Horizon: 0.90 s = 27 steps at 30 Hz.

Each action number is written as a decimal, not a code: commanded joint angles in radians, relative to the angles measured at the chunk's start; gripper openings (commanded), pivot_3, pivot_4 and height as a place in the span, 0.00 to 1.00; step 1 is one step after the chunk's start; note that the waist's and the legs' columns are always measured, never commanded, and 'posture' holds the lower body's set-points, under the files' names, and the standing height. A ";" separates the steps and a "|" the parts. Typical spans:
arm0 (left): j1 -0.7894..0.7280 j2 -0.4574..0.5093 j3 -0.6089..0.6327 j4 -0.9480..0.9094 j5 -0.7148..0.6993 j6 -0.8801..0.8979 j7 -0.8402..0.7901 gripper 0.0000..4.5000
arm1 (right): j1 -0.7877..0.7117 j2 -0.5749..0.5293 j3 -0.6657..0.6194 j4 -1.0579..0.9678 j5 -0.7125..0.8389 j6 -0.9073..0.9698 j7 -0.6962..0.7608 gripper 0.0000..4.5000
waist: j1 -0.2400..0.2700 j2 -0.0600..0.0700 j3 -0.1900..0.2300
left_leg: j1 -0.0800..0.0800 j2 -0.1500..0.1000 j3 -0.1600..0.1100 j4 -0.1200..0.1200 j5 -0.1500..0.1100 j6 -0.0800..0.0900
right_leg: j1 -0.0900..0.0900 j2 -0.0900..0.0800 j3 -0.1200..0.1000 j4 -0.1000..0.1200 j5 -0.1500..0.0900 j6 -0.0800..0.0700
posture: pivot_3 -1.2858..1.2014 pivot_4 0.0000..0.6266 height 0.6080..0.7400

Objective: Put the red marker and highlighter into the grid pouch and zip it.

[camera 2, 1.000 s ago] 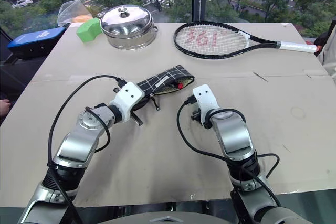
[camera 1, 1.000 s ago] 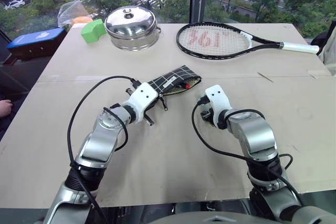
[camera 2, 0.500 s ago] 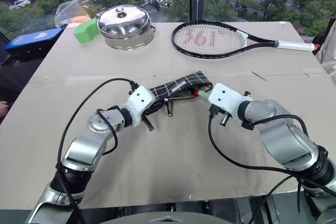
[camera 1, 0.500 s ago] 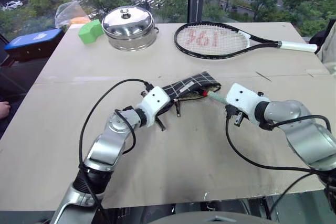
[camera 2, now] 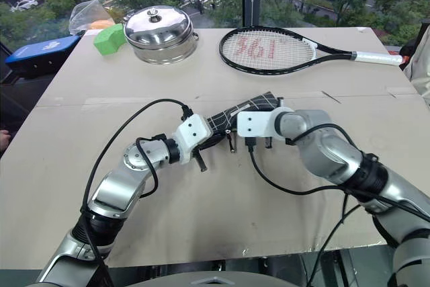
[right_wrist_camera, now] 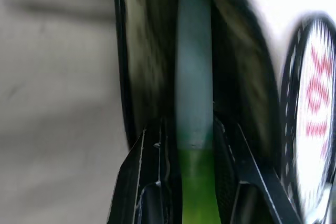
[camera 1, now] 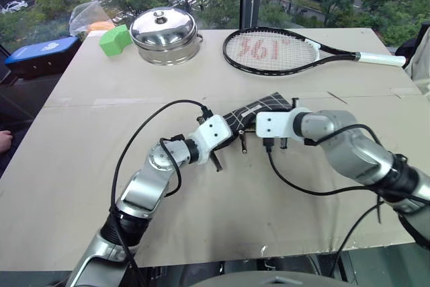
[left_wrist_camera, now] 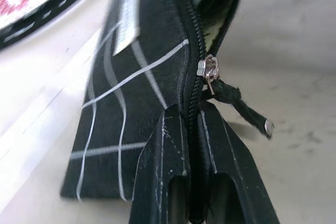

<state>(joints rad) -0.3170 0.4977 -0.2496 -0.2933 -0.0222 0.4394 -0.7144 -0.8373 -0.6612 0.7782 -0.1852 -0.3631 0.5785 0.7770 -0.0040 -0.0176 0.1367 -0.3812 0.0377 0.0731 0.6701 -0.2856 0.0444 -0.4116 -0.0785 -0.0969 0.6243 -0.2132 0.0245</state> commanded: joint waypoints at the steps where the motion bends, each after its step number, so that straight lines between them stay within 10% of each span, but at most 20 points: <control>1: -0.021 -0.021 -0.019 -0.022 -0.010 -0.035 -0.008 0.00 | -0.075 0.085 0.003 0.168 -0.042 -0.177 -0.003 0.16 | -0.001 0.000 0.000 | 0.000 0.000 0.000 0.000 0.000 0.000 | 0.000 0.000 0.000 0.000 0.000 0.000 | 0.52 0.24 1.00; 7: -0.018 -0.036 0.047 -0.018 -0.059 0.061 0.006 0.00 | -0.037 0.048 -0.155 0.124 0.024 -0.202 0.088 0.79 | 0.009 0.000 0.000 | -0.001 0.000 0.001 0.001 0.000 0.000 | 0.000 -0.001 0.000 0.000 0.000 0.000 | 0.52 0.24 1.00; 15: -0.071 -0.032 0.097 0.051 -0.108 0.113 0.003 0.00 | 0.087 0.075 -0.644 -0.287 0.541 0.497 0.286 0.79 | 0.017 0.000 0.000 | 0.000 0.000 -0.002 0.001 -0.001 0.002 | 0.001 -0.001 -0.002 0.002 0.001 -0.001 | 0.52 0.24 1.00; 27: -0.143 -0.028 0.112 0.083 -0.165 0.174 -0.017 0.00 | 0.257 0.499 -0.734 -0.287 0.661 0.798 -0.106 0.79 | 0.008 0.000 -0.001 | 0.001 0.000 -0.002 0.000 0.000 0.001 | 0.001 0.000 -0.001 0.003 0.001 -0.001 | 0.52 0.24 1.00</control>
<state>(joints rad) -0.4440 0.4642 -0.1595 -0.1801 -0.1664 0.6082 -0.7258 -0.5767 -0.1990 0.0706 -0.4775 0.2810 1.3853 0.7231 0.0043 -0.0180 0.1362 -0.3810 0.0377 0.0711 0.6702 -0.2857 0.0447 -0.4110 -0.0783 -0.0976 0.6268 -0.2126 0.0237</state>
